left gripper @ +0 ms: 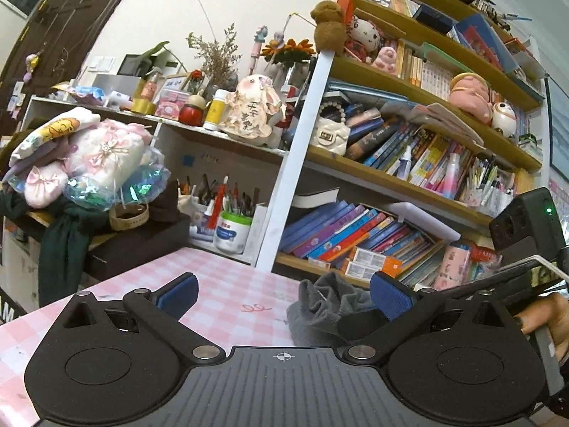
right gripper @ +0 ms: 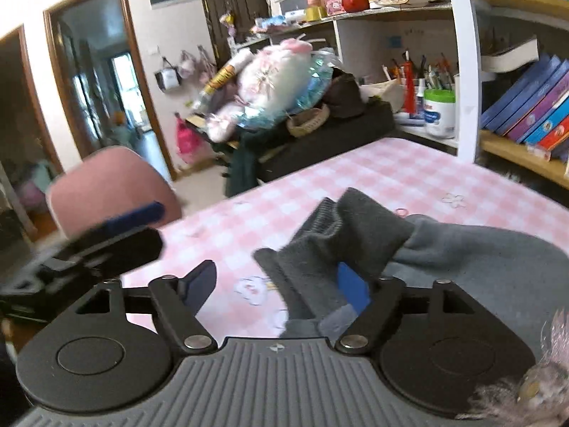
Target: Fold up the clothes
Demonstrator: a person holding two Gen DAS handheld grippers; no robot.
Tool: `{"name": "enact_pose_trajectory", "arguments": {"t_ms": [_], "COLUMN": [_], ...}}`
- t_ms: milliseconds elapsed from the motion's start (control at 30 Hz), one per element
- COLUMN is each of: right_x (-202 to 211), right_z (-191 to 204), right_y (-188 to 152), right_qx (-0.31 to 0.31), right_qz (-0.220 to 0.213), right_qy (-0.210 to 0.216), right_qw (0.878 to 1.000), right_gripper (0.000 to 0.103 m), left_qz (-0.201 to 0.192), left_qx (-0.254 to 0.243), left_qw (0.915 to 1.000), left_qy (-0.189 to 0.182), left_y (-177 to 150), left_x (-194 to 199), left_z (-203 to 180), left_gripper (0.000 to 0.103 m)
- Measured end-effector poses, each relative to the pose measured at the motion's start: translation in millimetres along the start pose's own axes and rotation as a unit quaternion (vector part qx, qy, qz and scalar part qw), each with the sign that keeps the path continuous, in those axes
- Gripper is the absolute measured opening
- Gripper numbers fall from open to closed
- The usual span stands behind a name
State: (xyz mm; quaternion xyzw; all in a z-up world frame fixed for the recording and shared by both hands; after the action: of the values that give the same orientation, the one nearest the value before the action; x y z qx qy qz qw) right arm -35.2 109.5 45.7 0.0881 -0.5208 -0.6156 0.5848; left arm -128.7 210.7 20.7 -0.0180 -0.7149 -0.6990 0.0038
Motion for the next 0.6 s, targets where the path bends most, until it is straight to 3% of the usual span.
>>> {"name": "enact_pose_trajectory", "arguments": {"t_ms": [233, 433, 600], "right_x": [56.1, 99.1, 111.4], "right_z": [-26.5, -63.0, -105.7], "right_y": [1.3, -4.8, -22.9], "right_qx": [-0.065, -0.065, -0.072], "right_qz": [-0.055, -0.1, -0.101], "right_qy": [0.013, -0.047, -0.109], "right_qw": [0.996, 0.992, 0.986], "right_gripper": [0.081, 0.086, 0.087], "left_qz": [0.011, 0.019, 0.026], "left_qx": [-0.006, -0.009, -0.012], "left_qw": [0.9999, 0.9998, 0.9996], "left_qy": [-0.005, -0.007, -0.001], "left_y": [1.0, 1.3, 4.1], "left_x": [-9.0, -18.5, -27.8], "left_z": [-9.6, -20.7, -28.3], "left_gripper": [0.103, 0.103, 0.103]}}
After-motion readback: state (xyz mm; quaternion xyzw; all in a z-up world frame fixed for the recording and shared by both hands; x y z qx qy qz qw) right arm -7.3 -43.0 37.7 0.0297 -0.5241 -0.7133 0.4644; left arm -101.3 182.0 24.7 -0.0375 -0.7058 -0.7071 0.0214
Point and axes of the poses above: each gripper's, at about its wrist camera, not at the fingertips, and x roughly against the way its jaws point, z to its left, y to its top, the point moved 6 cm from there along -x, roughly the way its jaws point, and after that the axes turned 15 degrees about -x, right-handed, at the moved point
